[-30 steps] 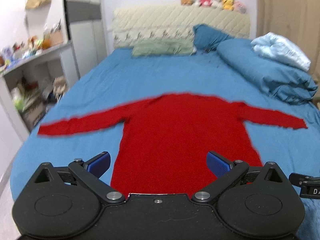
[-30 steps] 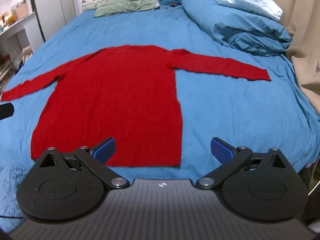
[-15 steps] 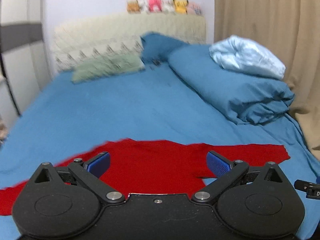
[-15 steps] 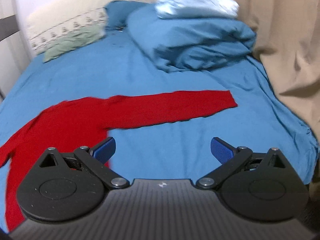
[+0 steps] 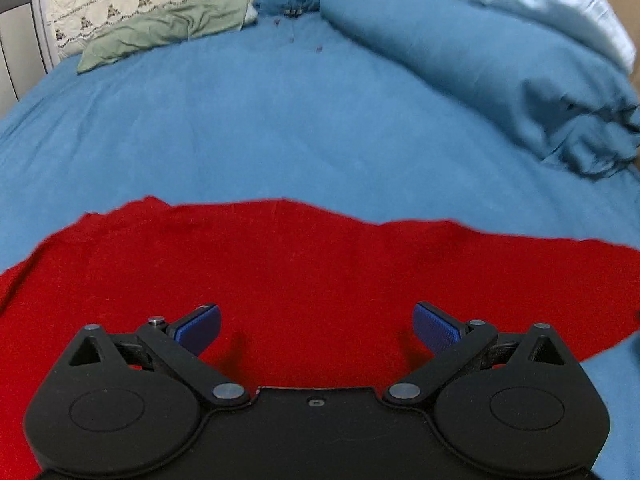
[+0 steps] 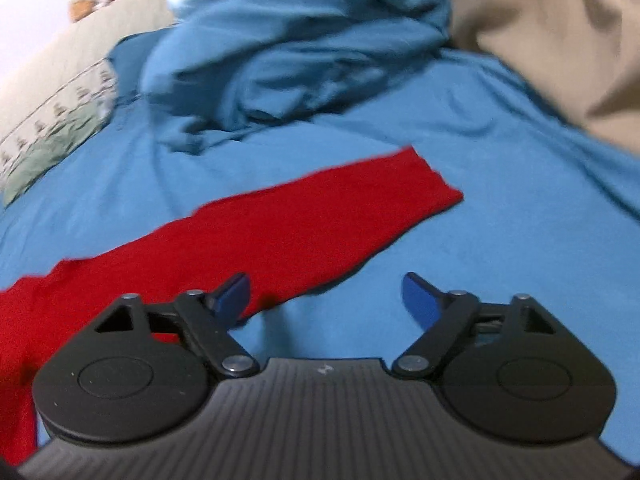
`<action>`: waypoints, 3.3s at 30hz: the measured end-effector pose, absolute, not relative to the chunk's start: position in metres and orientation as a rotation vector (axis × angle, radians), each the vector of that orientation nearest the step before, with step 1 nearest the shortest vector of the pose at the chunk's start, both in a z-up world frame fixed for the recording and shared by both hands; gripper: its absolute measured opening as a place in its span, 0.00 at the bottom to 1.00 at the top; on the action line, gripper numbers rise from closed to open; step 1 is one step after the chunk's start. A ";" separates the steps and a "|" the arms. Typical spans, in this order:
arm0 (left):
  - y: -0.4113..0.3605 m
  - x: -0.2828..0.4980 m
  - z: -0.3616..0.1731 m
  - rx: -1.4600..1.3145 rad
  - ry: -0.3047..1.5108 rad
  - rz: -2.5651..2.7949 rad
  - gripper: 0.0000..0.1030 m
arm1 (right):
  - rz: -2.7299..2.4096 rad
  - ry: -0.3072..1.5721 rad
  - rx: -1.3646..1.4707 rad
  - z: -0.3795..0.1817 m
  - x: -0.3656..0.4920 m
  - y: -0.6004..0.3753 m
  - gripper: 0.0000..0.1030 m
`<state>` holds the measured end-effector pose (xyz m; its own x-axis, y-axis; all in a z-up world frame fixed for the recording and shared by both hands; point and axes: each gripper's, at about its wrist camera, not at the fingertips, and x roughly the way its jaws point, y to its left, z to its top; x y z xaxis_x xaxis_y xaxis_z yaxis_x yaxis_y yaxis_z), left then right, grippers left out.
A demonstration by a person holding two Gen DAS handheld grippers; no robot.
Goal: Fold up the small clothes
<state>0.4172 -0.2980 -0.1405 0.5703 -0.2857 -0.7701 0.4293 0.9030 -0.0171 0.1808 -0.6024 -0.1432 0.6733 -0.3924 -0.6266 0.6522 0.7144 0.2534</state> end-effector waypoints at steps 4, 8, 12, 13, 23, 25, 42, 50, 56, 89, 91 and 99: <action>-0.307 0.436 -0.170 0.206 0.915 -0.401 1.00 | -0.664 0.486 0.509 -0.154 0.195 -0.621 0.66; -0.304 0.437 -0.178 0.197 0.904 -0.398 1.00 | -0.742 0.477 0.518 -0.157 0.204 -0.633 0.21; -0.291 0.437 -0.165 0.195 0.901 -0.398 1.00 | -0.739 0.461 0.499 -0.141 0.211 -0.632 0.20; -0.283 0.438 -0.159 0.192 0.884 -0.394 1.00 | -0.717 0.451 0.496 -0.130 0.215 -0.628 0.20; -0.142 0.421 -0.073 0.161 0.648 -0.273 1.00 | -0.233 0.250 0.397 0.015 0.295 -0.483 0.20; -0.109 0.423 -0.067 0.135 0.639 -0.232 1.00 | -0.102 0.243 0.378 0.028 0.318 -0.433 0.20; -0.003 0.424 -0.118 0.056 0.759 -0.147 1.00 | 0.314 0.581 0.015 -0.127 0.386 -0.135 0.30; -0.054 0.409 -0.114 0.181 0.719 -0.343 1.00 | 0.304 0.524 -0.177 -0.108 0.337 -0.172 0.89; -0.115 0.423 -0.154 0.338 0.745 -0.440 0.71 | 0.136 0.589 -0.101 -0.104 0.299 -0.245 0.92; -0.041 0.458 -0.180 -0.187 0.727 -0.327 0.04 | -0.119 0.670 0.175 -0.130 0.272 -0.339 0.98; -0.036 0.449 -0.166 -0.171 0.662 -0.311 0.04 | -0.122 0.681 0.151 -0.132 0.274 -0.336 0.99; 0.023 0.424 -0.153 -0.102 0.558 -0.145 0.04 | -0.149 0.705 0.047 -0.134 0.287 -0.328 0.99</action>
<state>0.4236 0.0226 -0.1533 0.8383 -0.1643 -0.5199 0.1091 0.9848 -0.1353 0.2867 -0.3277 -0.1338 0.7514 -0.1200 -0.6488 0.1519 0.9884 -0.0068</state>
